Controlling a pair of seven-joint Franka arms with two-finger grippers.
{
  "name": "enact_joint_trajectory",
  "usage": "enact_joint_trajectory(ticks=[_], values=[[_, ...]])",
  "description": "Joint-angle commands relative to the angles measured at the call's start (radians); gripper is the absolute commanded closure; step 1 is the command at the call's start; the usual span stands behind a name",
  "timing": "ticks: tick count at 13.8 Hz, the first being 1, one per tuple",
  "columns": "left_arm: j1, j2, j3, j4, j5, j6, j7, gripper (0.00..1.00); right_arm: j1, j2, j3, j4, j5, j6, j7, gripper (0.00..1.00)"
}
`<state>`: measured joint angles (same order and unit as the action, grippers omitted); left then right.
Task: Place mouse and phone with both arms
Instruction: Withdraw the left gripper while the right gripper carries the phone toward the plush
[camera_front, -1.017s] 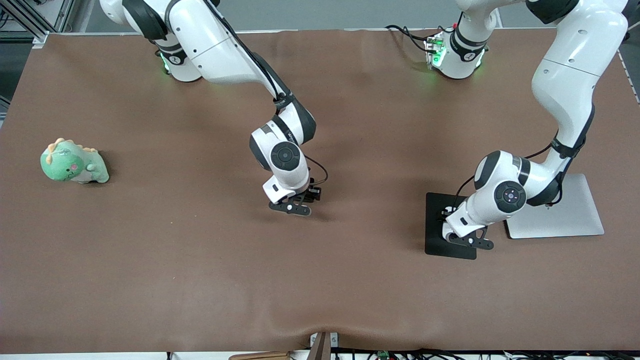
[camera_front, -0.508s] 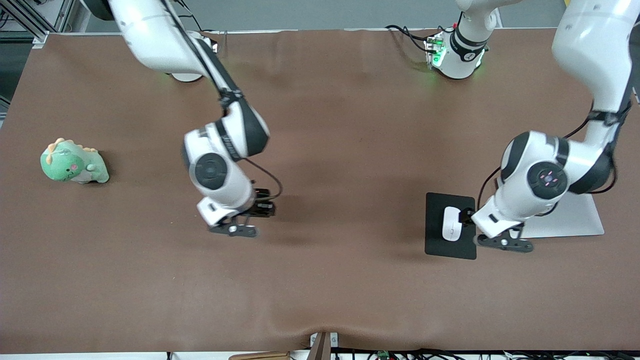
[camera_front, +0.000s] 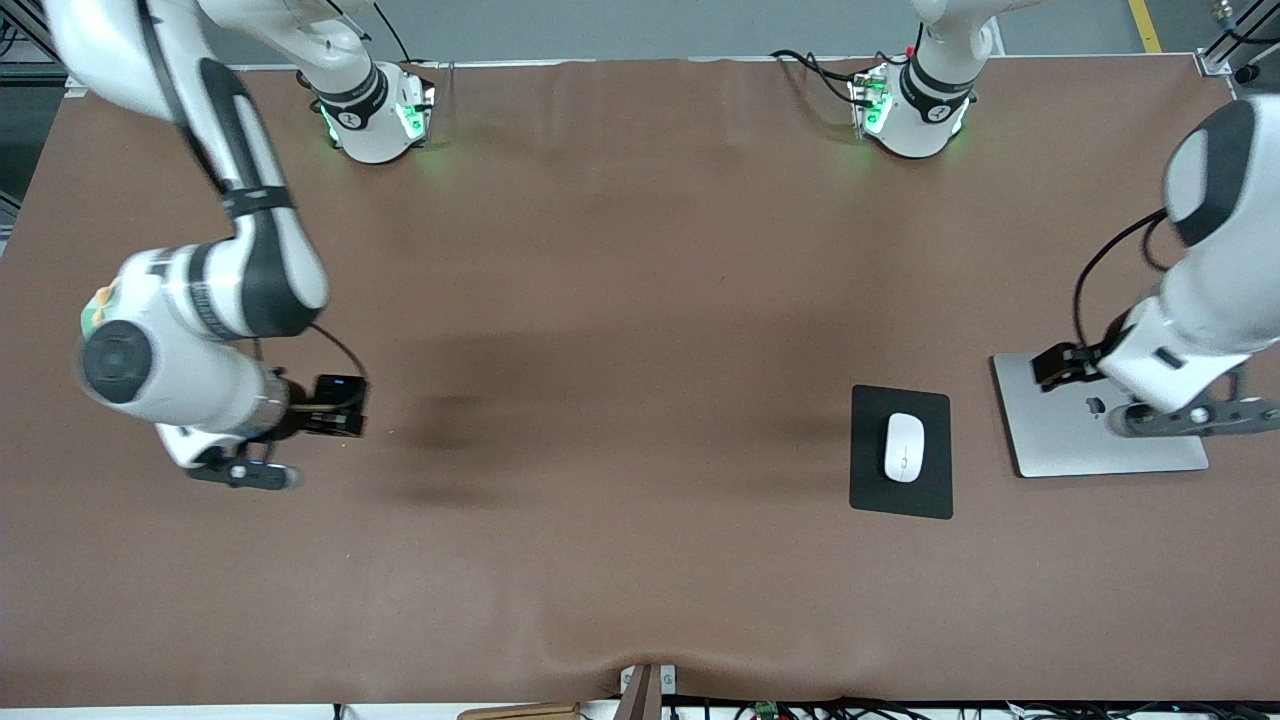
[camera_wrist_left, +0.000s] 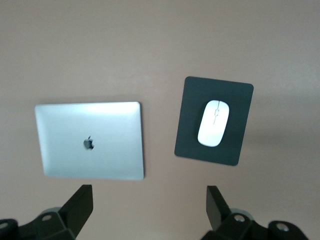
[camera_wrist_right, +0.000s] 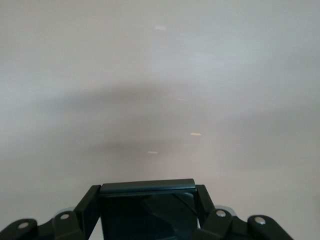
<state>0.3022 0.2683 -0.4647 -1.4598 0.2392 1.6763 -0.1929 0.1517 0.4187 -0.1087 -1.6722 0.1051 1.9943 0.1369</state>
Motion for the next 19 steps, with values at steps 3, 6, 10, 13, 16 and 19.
enact_joint_trajectory(ticks=[3,6,10,13,16,19], values=[[0.041,-0.142,-0.003,0.016,-0.07,-0.142,0.021,0.0,-0.21,-0.051,0.023,-0.132,-0.018,0.017,-0.201,0.93],[0.081,-0.199,-0.003,0.018,-0.138,-0.178,0.088,0.0,-0.273,-0.02,0.023,-0.175,-0.054,0.082,-0.234,0.94],[-0.013,-0.282,0.113,-0.017,-0.213,-0.204,0.112,0.0,-0.348,0.017,0.023,-0.282,-0.085,0.291,-0.307,0.93],[-0.151,-0.323,0.253,-0.06,-0.219,-0.211,0.112,0.0,-0.38,0.066,0.024,-0.297,-0.085,0.33,-0.318,0.92],[-0.273,-0.359,0.365,-0.118,-0.222,-0.214,0.093,0.0,-0.385,0.101,0.024,-0.299,-0.085,0.336,-0.329,0.88],[-0.282,-0.373,0.368,-0.131,-0.227,-0.247,0.084,0.0,-0.382,0.112,0.024,-0.296,-0.085,0.339,-0.33,0.75]])
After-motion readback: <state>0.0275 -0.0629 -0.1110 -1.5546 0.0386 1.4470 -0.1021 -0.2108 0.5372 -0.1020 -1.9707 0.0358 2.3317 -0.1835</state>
